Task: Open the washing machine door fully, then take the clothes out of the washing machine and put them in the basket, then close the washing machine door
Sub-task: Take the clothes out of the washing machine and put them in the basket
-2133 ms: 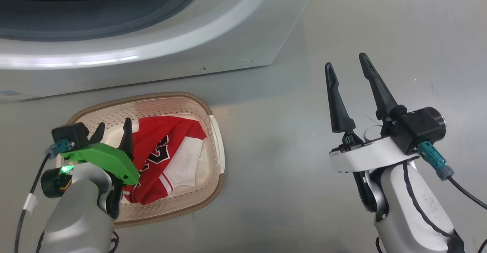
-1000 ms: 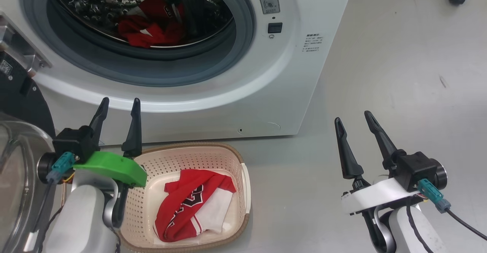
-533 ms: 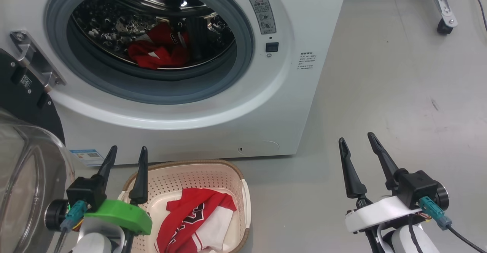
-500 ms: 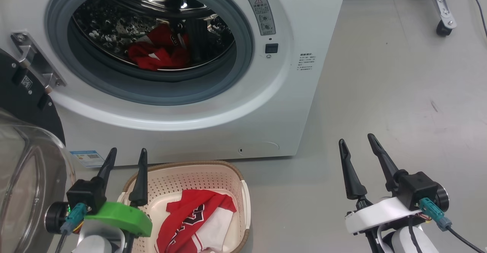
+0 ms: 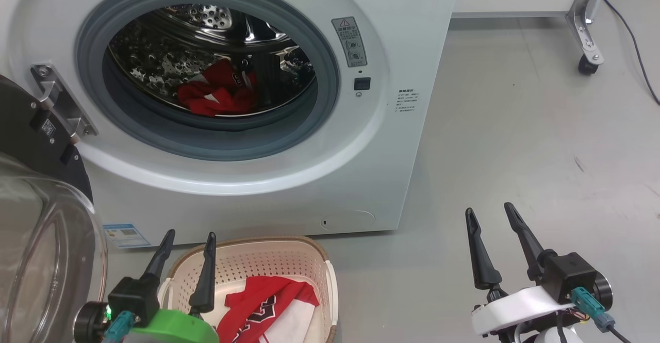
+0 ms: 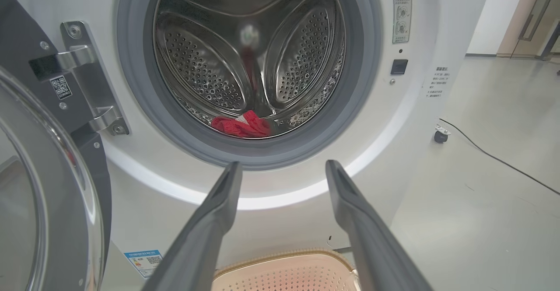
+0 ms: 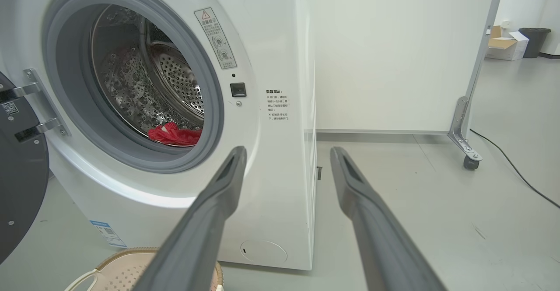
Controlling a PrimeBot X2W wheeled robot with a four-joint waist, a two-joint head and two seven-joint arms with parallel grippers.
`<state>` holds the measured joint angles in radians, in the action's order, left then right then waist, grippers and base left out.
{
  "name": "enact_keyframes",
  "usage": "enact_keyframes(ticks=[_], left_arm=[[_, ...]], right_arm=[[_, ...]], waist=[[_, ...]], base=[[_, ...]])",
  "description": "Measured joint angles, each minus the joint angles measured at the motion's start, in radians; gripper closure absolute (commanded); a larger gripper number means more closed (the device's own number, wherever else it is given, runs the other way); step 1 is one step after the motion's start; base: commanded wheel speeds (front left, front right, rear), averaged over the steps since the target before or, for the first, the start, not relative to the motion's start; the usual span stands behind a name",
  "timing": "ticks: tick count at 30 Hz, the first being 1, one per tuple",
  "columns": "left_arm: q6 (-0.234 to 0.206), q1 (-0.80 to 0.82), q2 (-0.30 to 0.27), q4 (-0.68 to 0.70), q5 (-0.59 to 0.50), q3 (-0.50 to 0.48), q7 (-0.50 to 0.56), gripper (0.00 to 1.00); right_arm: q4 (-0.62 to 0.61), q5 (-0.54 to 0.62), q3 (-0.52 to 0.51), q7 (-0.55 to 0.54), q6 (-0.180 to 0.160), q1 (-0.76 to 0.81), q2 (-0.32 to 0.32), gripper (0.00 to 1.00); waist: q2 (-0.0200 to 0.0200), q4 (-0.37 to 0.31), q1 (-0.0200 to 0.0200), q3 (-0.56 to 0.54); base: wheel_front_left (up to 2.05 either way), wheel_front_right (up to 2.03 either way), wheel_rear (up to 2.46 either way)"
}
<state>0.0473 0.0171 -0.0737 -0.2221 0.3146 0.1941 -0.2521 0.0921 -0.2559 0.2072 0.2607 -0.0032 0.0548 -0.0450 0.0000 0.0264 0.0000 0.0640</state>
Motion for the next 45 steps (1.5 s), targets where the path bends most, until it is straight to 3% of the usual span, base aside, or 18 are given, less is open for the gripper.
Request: enact_keyframes(ticks=[45], left_arm=[[-0.049, -0.11, 0.0, 0.141, -0.01, 0.022, 0.014, 0.0]], right_arm=[[-0.022, -0.007, 0.011, 0.0, -0.01, 0.032, 0.001, 0.0]], waist=[[0.0, -0.004, 0.0, 0.004]], base=[[0.0, 0.0, 0.0]])
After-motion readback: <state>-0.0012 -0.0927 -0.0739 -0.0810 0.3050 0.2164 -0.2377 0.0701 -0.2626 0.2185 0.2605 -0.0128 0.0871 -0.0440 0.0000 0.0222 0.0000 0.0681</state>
